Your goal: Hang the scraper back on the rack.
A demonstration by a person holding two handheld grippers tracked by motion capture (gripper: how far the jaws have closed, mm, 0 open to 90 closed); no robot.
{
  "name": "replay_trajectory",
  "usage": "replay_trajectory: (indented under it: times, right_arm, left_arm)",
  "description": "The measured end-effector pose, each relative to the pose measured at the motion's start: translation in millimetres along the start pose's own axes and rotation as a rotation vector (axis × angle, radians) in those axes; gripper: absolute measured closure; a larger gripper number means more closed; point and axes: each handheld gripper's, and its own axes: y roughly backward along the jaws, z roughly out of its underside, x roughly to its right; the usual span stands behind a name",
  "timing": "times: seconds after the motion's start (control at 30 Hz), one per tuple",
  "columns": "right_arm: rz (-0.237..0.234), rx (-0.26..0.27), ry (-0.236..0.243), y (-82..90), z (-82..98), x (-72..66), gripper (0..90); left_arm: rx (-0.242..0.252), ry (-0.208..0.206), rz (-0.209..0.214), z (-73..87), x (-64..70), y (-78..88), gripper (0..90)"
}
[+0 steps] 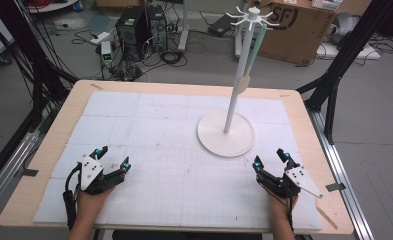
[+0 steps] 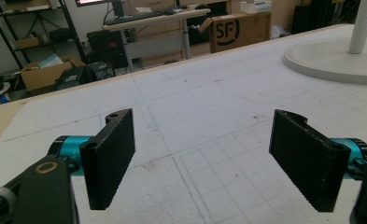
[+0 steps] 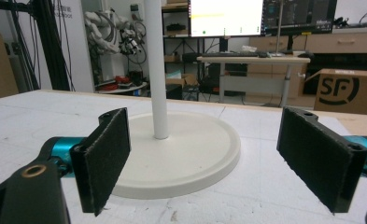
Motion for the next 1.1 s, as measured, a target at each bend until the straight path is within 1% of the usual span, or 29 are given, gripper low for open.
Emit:
replay_trajectory:
  times: [0.33,0.57,0.7,0.77,0.87,0.9,0.93,1.1]
  right_arm:
    - [0.000,-0.003,0.021,-0.6,0.2,-1.5,17.3]
    - [-0.002,-0.006,0.026,-0.8,0.2,-2.3,17.7]
    - [-0.003,-0.007,0.033,-1.1,0.1,-2.6,17.8]
    - [-0.007,-0.012,0.033,-1.0,0.1,-3.1,18.1]
    - [-0.011,-0.016,0.038,-1.8,-0.1,-3.2,20.6]
    - [-0.011,-0.017,0.043,-2.4,-0.2,-3.0,20.7]
    - [-0.011,-0.024,0.037,-2.4,-0.3,-3.7,20.8]
    - [-0.010,-0.023,0.042,-2.4,-0.3,-3.9,20.7]
  left_arm:
    - [-0.005,0.016,-0.006,-0.1,-0.8,-0.6,23.6]
    - [-0.006,0.008,-0.005,-0.2,-0.7,-0.5,23.5]
    - [0.008,-0.011,-0.007,0.2,1.0,1.0,23.3]
    - [0.006,-0.011,-0.007,0.2,0.9,0.9,23.3]
    - [0.003,0.000,-0.006,0.1,0.3,0.2,23.3]
    - [0.002,0.000,-0.007,0.1,0.4,0.3,23.3]
    - [0.004,0.000,-0.007,0.1,0.7,0.3,23.3]
    - [0.004,-0.012,-0.006,0.1,0.8,0.7,23.2]
